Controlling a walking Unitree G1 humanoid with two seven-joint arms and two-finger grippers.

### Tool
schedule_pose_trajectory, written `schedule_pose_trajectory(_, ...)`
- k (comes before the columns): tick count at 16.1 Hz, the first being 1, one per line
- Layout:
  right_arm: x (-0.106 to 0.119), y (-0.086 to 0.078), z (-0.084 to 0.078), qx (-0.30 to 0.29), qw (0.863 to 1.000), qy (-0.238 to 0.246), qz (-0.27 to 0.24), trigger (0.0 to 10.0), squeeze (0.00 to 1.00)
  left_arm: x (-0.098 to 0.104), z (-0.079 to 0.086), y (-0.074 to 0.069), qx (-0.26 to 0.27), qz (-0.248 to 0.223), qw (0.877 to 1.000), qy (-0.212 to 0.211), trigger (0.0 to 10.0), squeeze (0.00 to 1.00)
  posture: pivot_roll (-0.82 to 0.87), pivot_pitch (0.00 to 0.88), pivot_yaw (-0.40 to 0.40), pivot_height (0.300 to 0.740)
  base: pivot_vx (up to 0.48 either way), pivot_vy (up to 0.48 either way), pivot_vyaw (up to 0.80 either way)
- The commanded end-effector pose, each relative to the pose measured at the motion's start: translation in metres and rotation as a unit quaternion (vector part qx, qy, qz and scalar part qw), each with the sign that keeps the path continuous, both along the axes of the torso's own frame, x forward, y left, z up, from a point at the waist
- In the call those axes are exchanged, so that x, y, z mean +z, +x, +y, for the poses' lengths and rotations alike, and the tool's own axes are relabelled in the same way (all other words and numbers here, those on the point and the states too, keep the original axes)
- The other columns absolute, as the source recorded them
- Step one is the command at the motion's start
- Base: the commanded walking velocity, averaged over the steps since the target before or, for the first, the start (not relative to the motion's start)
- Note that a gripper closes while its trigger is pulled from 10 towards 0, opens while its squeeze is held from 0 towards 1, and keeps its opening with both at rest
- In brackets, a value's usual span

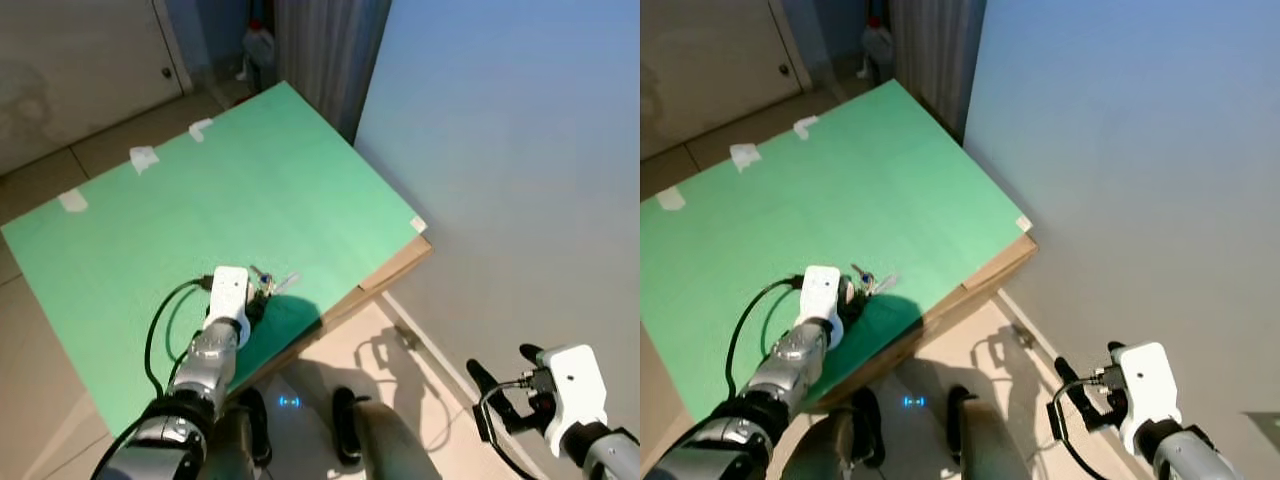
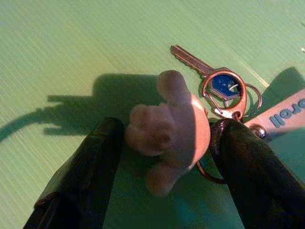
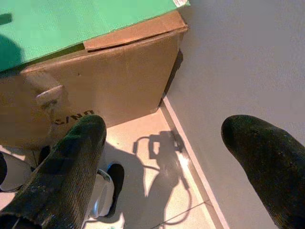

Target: Hang keys on a hook

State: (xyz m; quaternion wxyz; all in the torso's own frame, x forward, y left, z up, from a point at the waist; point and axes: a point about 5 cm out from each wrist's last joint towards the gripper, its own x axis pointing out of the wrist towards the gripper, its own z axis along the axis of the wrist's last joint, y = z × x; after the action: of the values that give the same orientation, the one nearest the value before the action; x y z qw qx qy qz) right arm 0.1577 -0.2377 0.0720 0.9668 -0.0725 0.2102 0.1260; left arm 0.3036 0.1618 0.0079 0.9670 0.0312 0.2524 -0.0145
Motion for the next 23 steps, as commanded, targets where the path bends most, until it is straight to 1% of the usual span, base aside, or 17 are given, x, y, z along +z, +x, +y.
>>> schedule_pose_trajectory(1,-0.001,-0.003,-0.003,-0.009,1.0,-0.004,0.01,10.0,0.0,-0.023,-0.002,-0.019,0.004,0.072,0.997,-0.026,1.0,0.0,-0.39,0.331,-0.075,0.74,0.0,0.0,0.0)
schedule_pose_trajectory(2,-0.001,-0.002,-0.003,-0.009,1.0,-0.003,0.009,10.0,0.0,-0.024,-0.002,-0.019,0.001,0.075,0.997,-0.025,0.0,0.0,-0.39,0.33,-0.076,0.74,0.0,0.0,0.0)
schedule_pose_trajectory(4,0.0,-0.001,-0.002,-0.01,1.0,-0.002,0.009,10.0,0.0,-0.023,0.0,-0.018,0.001,0.073,0.997,-0.019,0.0,0.0,-0.39,0.331,-0.074,0.74,0.0,0.0,0.0)
schedule_pose_trajectory(6,-0.001,-0.001,0.0,-0.01,1.0,-0.001,0.01,10.0,0.0,-0.018,0.005,-0.014,-0.008,0.047,0.999,0.02,0.0,0.0,-0.38,0.331,-0.073,0.74,0.0,0.0,0.0)
schedule_pose_trajectory(7,-0.002,-0.001,0.0,-0.01,1.0,-0.002,0.012,10.0,0.0,-0.014,0.005,-0.012,-0.012,0.029,0.999,0.032,0.0,0.0,-0.38,0.33,-0.072,0.74,0.0,0.0,0.0)
schedule_pose_trajectory(8,-0.002,0.0,0.0,-0.011,1.0,-0.002,0.011,10.0,0.0,-0.006,0.002,-0.007,-0.017,-0.01,0.999,0.035,0.0,0.0,-0.38,0.33,-0.072,0.74,0.0,0.0,0.0)
schedule_pose_trajectory(10,-0.003,0.003,0.001,-0.013,1.0,0.0,0.008,10.0,0.0,0.0,0.001,-0.004,-0.014,-0.04,0.999,0.026,0.0,0.0,-0.37,0.325,-0.071,0.74,0.0,0.0,0.0)
schedule_pose_trajectory(11,-0.002,0.006,0.002,-0.014,1.0,0.003,0.006,10.0,0.0,0.01,0.0,0.0,0.0,-0.079,0.997,-0.018,0.0,0.0,-0.37,0.325,-0.07,0.74,0.0,0.0,0.0)
schedule_pose_trajectory(12,-0.003,0.007,0.003,-0.014,1.0,0.005,0.005,10.0,0.0,0.015,0.002,0.002,0.027,-0.095,0.993,-0.068,0.0,0.0,-0.36,0.326,-0.068,0.74,0.0,0.0,0.0)
schedule_pose_trajectory(13,-0.004,0.008,0.004,-0.015,1.0,0.006,0.006,10.0,0.0,0.018,0.003,0.004,0.034,-0.103,0.99,-0.094,0.0,0.0,-0.36,0.324,-0.068,0.74,0.0,0.0,0.0)
schedule_pose_trajectory(14,-0.005,0.009,0.004,-0.015,1.0,0.007,0.006,10.0,0.0,0.02,0.004,0.004,0.036,-0.109,0.987,-0.109,0.0,0.0,-0.35,0.324,-0.067,0.74,0.0,0.0,0.0)
schedule_pose_trajectory(15,-0.007,0.011,0.008,-0.015,1.0,0.013,0.006,10.0,0.0,0.029,0.006,0.008,0.037,-0.134,0.98,-0.14,0.0,0.0,-0.34,0.32,-0.062,0.74,0.0,0.0,0.0)
schedule_pose_trajectory(18,-0.011,0.019,0.016,-0.012,1.0,0.024,0.001,10.0,0.0,0.05,0.002,0.013,-0.012,-0.184,0.976,-0.118,0.0,0.0,-0.31,0.298,-0.045,0.74,0.0,0.0,0.0)
schedule_pose_trajectory(19,-0.013,0.024,0.021,-0.011,0.999,0.03,-0.004,10.0,0.0,0.059,-0.002,0.014,-0.038,-0.199,0.974,-0.104,0.0,0.0,-0.3,0.281,-0.032,0.74,0.0,0.0,0.0)
schedule_pose_trajectory(20,-0.015,0.032,0.027,-0.012,0.999,0.038,-0.013,10.0,0.0,0.068,-0.005,0.013,-0.066,-0.218,0.971,-0.072,0.0,0.0,-0.28,0.26,-0.016,0.74,0.0,0.0,0.0)
schedule_pose_trajectory(22,-0.015,0.049,0.037,-0.022,0.998,0.054,-0.036,10.0,0.0,0.086,-0.007,0.007,-0.103,-0.252,0.962,-0.035,0.0,0.0,-0.25,0.216,0.014,0.74,0.0,0.0,0.0)
schedule_pose_trajectory(23,-0.017,0.055,0.04,-0.026,0.997,0.058,-0.041,10.0,0.0,0.091,-0.007,0.006,-0.11,-0.261,0.959,-0.027,0.0,0.0,-0.23,0.18,0.036,0.74,0.0,0.0,0.0)
